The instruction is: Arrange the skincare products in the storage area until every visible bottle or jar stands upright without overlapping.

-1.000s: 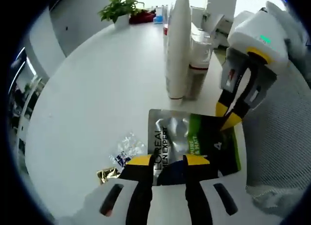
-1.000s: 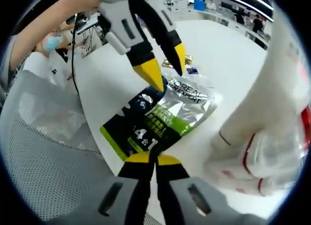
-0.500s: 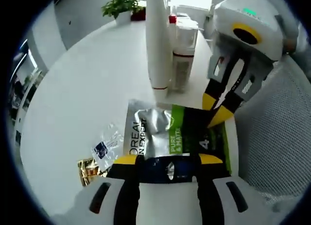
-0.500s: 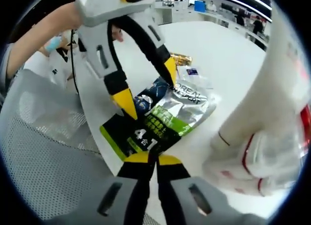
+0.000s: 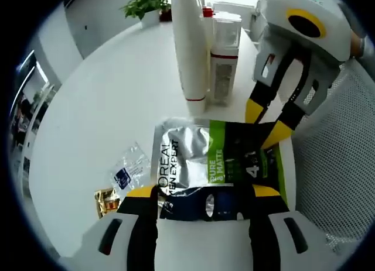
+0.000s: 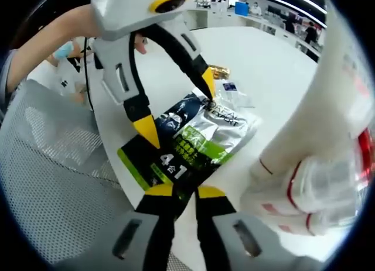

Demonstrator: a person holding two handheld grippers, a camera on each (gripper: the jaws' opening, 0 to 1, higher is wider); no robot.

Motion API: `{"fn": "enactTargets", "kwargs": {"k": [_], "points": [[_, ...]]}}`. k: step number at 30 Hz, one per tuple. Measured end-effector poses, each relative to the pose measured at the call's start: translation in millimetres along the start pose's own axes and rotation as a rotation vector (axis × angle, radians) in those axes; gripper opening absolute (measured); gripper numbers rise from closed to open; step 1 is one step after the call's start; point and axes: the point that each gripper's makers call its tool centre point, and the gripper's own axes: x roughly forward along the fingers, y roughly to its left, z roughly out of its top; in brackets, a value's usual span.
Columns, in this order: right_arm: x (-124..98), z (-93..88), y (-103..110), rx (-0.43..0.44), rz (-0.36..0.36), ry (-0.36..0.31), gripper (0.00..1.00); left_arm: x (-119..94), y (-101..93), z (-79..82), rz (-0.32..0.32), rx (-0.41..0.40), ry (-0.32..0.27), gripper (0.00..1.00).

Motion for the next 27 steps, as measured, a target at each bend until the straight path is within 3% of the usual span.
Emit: {"fn": "enactTargets", "kwargs": {"k": [6,14,19,27], "points": [[-10.5,0.7,1.8,-0.01,-0.011,-0.012,0.15,0.9,0.1,-0.6,-0.013,-0.004,0.0,0.59],[-33.9,12.3,5.7,-0.024,-0.052,-0.086,0.16,1.5,0.2,-0.9,-0.024,-0.006,0.0,0.6],[-20.7,7.2,11.0,-0.048,-0.039,-0.053,0.23,2.0,2.0,-0.7,-0.024,-0.001,0.003,0.62],[-8.5,1.1,7.8,-0.063,-0.029,-0.007,0.24,3.4,5.5,-0.1,-0.029,0.003,0.008,0.65]]}}
